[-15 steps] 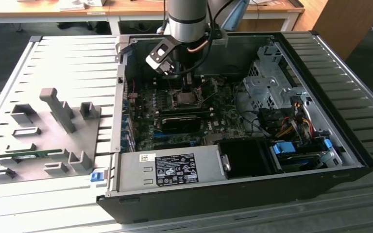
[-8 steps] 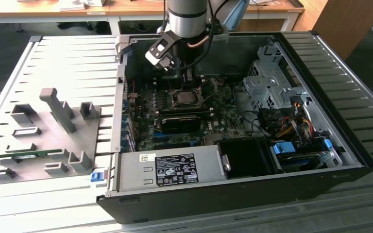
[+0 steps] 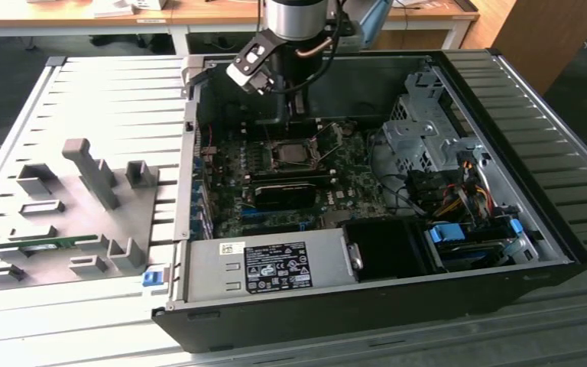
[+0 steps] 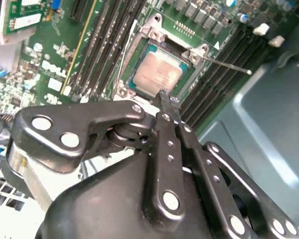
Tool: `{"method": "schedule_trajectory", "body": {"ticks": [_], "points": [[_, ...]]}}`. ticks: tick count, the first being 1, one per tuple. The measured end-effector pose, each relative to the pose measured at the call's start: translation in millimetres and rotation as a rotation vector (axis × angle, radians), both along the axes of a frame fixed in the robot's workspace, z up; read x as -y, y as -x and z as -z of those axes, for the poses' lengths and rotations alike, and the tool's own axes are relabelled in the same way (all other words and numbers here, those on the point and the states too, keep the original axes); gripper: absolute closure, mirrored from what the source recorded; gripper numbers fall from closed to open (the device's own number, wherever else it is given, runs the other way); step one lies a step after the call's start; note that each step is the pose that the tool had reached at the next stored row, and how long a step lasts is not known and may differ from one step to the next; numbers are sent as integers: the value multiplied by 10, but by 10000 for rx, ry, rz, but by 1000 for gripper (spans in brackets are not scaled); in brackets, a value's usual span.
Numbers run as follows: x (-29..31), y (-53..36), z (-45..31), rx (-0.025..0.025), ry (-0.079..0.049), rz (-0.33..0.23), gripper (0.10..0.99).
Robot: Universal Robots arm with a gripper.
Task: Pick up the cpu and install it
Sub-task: 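Close the cpu cover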
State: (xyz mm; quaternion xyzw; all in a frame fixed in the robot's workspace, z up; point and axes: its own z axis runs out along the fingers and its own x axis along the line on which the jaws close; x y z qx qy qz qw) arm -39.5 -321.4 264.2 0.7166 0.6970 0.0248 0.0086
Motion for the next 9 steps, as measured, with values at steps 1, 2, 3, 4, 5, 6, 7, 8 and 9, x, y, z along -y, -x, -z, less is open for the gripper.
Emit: {"method": "schedule_trajectory", "body": {"ticks": [1, 2, 3, 4, 5, 6, 7, 8, 9], "points": [[0, 0, -21, 0, -3, 0, 980], [0, 0, -32, -2, -9, 1, 980], [4, 0, -35, -3, -14, 0, 980], [10, 0, -36, -4, -15, 2, 980], [23, 0, -36, -6, -16, 6, 980], [43, 0, -37, -7, -15, 10, 980], [64, 0, -37, -6, -18, 13, 980], [80, 0, -36, -6, -18, 14, 980], [95, 0, -37, -6, -18, 16, 980]]}}
